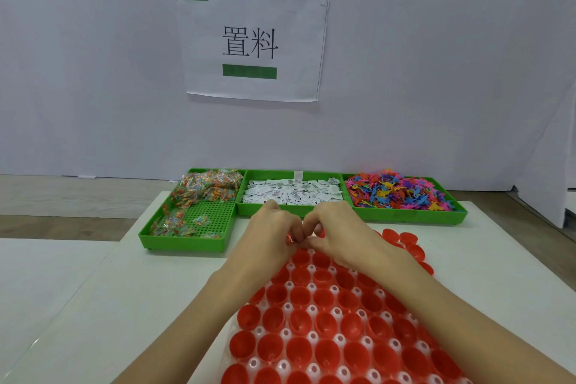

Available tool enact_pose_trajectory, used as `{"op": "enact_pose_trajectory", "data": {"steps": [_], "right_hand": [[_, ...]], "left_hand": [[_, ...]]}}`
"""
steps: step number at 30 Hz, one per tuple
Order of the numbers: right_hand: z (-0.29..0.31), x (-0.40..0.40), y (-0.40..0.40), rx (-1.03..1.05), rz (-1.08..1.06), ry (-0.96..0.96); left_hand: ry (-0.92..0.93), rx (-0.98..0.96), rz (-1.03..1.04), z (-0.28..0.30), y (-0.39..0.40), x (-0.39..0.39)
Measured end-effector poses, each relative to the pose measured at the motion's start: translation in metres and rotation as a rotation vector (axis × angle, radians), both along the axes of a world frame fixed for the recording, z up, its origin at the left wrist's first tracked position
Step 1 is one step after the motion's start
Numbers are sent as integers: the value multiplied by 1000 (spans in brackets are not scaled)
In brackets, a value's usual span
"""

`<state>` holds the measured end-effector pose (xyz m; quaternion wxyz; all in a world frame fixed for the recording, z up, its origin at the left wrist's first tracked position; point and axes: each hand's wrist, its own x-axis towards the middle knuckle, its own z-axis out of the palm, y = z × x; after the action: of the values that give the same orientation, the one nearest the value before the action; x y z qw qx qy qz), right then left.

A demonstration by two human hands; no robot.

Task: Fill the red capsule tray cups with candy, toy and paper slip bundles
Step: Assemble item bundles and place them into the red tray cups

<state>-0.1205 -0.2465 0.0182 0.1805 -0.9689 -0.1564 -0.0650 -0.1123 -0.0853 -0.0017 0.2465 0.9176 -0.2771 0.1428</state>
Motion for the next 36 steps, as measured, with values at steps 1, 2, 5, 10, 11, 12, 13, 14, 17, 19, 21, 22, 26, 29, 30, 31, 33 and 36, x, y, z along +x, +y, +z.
{"op": "enact_pose_trajectory", "data": {"steps": [1,2,5,10,11,12,13,14,17,19,21,22,26,29,30,31,33,36], "right_hand": [[-1,2,0,-8,6,-9],[-2,3,1,-28,14,-21],[-5,6,3,-85,41,-68],[-8,9,-4,-37,98,-70],[-8,9,-5,-16,102,-66],[-8,9,-7,7,108,-54],[-7,10,-10,28,119,-35],[-4,11,-12,47,130,-9],[6,16,-15,88,134,113],[11,19,-16,72,129,177],[14,21,-16,64,123,216],[15,21,-16,62,120,222],[13,20,-13,32,121,187],[10,18,-8,-31,140,125],[10,17,-7,-38,145,111],[10,16,-7,-42,148,102],[9,15,-8,-44,152,102],[9,14,-10,-55,160,106]], "left_hand": [[-2,-3,-7,-1,0,1],[-7,-2,-13,-1,1,1],[-51,10,-37,-1,4,3],[-34,11,-69,1,8,4],[-18,12,-59,1,8,4],[-7,9,-44,1,8,3],[-4,0,-29,1,8,3],[-6,-16,-20,1,8,3],[-12,-45,-8,0,9,3],[-11,-35,-9,0,9,4],[-3,-32,-12,-1,9,4],[0,-34,-12,0,9,4],[-19,0,-16,-1,8,3],[-29,21,-24,-1,7,2],[-32,24,-23,-1,7,2],[-33,26,-23,-1,7,2],[-25,31,-28,0,6,2],[-16,30,-32,1,6,2]]}}
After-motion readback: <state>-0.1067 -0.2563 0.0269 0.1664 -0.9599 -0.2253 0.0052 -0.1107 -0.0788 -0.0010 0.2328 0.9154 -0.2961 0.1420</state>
